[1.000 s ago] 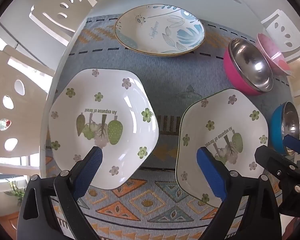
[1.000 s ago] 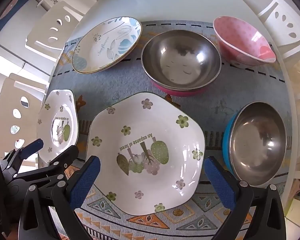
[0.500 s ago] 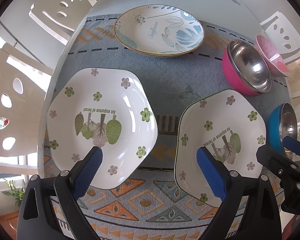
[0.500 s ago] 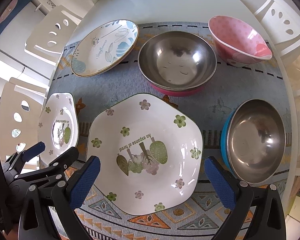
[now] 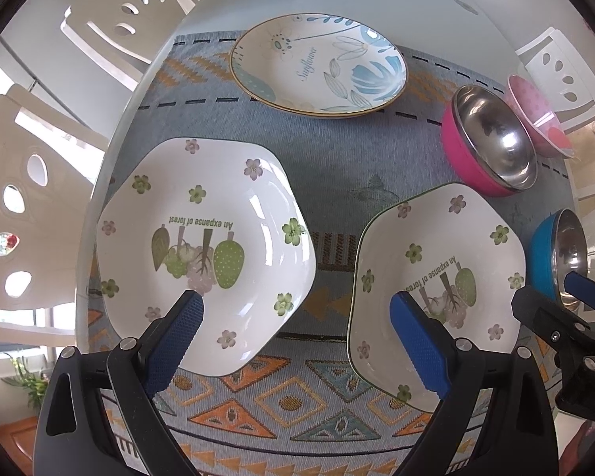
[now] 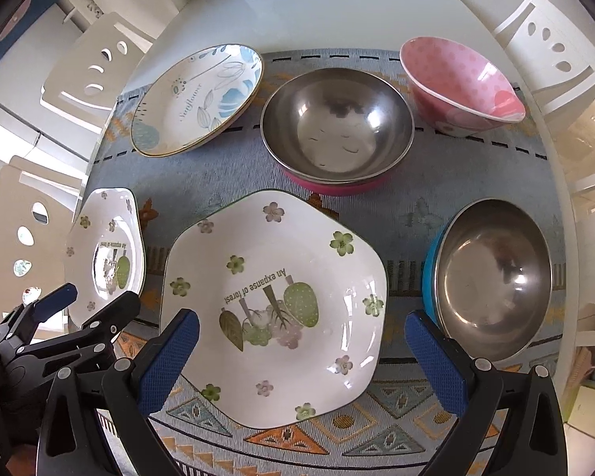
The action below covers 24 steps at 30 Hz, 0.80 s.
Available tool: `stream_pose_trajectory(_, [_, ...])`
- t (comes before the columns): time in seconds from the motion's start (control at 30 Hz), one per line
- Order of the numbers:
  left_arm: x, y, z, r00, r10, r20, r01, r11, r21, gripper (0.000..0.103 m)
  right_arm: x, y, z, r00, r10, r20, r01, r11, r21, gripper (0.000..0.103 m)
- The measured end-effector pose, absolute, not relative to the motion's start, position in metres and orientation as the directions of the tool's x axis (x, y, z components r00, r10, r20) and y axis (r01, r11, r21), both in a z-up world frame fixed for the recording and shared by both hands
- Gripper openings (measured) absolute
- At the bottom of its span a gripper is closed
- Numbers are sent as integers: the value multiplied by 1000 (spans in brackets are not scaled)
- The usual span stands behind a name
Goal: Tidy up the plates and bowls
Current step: 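Move the right gripper toward the blue-leaf Sunflower plate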
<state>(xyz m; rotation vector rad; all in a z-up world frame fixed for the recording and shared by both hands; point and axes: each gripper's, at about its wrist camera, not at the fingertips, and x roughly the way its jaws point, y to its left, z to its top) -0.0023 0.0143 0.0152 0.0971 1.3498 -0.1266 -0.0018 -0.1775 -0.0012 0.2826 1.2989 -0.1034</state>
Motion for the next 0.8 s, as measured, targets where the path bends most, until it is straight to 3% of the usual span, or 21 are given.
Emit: stream_pose_trajectory(0.8, [17,24,31,275,-15,-961,145,989,26,94,6,-173,11,325,137,-936,200,957,210,103])
